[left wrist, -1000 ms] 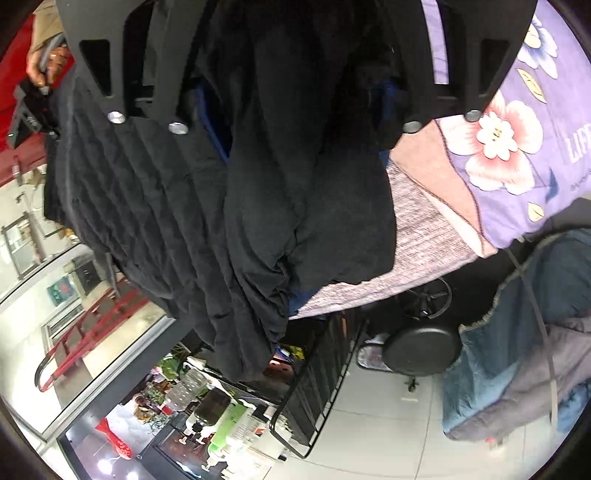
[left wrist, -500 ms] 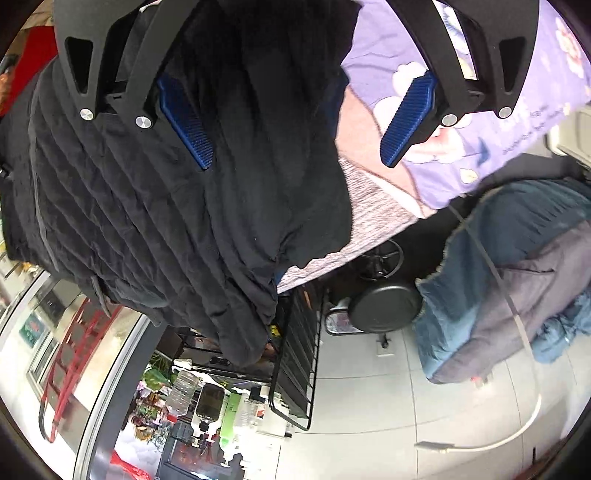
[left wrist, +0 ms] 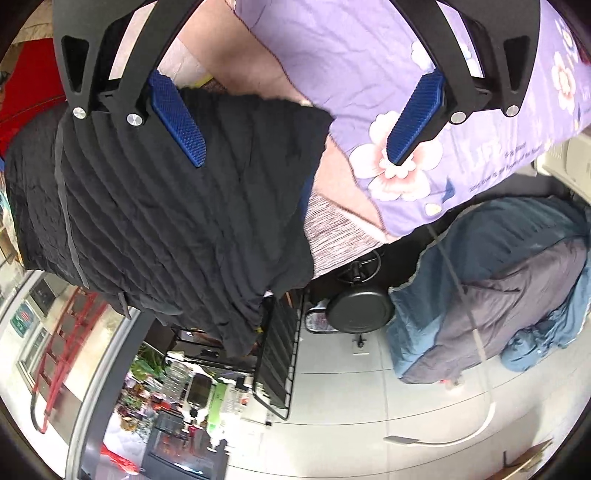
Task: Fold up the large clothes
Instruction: 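Lower the jacket onto the pink cloth and open both tools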
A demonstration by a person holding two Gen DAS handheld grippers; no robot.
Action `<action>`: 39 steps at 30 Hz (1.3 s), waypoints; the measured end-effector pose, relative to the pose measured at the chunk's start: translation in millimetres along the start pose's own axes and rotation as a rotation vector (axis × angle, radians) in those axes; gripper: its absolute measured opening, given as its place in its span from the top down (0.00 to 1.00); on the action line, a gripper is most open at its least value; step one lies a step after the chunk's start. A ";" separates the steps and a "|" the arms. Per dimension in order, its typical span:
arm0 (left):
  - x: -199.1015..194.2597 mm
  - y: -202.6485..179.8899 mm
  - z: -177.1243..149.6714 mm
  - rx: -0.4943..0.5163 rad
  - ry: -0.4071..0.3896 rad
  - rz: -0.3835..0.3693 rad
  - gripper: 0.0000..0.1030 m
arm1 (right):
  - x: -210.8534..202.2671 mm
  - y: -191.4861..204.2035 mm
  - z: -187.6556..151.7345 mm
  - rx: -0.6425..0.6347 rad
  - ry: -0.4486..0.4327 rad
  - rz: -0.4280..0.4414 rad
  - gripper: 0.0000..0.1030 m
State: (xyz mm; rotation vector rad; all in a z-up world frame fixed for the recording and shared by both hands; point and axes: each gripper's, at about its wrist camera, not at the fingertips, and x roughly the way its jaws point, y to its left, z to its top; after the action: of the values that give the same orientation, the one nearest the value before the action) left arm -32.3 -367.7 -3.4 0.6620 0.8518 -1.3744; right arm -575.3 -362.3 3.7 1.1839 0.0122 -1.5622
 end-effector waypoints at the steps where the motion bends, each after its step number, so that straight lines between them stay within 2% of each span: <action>1: -4.0 -0.2 -2.5 0.002 -0.002 0.017 0.06 | -6.4 0.6 -0.4 0.011 -0.003 0.009 0.17; 4: -10.3 -2.7 -8.8 0.017 0.008 0.071 0.06 | -16.9 9.3 -2.5 -0.004 0.009 0.022 0.17; 6: -14.6 -5.0 -12.5 0.017 0.019 0.073 0.06 | -22.2 20.5 -7.5 -0.046 0.015 0.004 0.15; 10: -26.2 -17.4 -17.8 0.006 0.022 0.063 0.06 | -23.6 51.2 -26.0 -0.181 0.067 -0.023 0.13; 14: -35.8 -43.8 -19.8 0.058 0.027 0.074 0.06 | -26.7 85.9 -47.3 -0.332 0.103 -0.032 0.12; 16: -38.8 -59.1 -21.9 0.089 0.035 0.072 0.06 | -24.9 104.9 -60.4 -0.418 0.135 -0.055 0.07; 19: -43.2 -85.2 -26.5 0.153 0.049 0.047 0.06 | -22.7 132.2 -84.2 -0.549 0.200 -0.072 0.07; 24: -54.4 -112.4 -32.1 0.189 0.071 -0.036 0.06 | -29.6 162.5 -118.1 -0.720 0.229 -0.094 0.07; 30: -59.8 -121.0 -41.8 0.194 0.074 -0.035 0.06 | -37.1 171.5 -139.0 -0.804 0.257 -0.142 0.07; 36: -60.2 -126.8 -53.0 0.174 0.106 -0.046 0.06 | -35.7 172.3 -143.6 -0.836 0.282 -0.191 0.07; 39: -54.7 -134.2 -57.8 0.202 0.130 -0.016 0.06 | -35.7 170.6 -146.6 -0.848 0.291 -0.207 0.07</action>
State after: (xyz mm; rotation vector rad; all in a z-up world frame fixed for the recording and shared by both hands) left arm -172.5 -303.5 20.5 0.9104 0.8276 -1.4558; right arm -356.5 -318.0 48.9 0.7169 0.9222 -1.3147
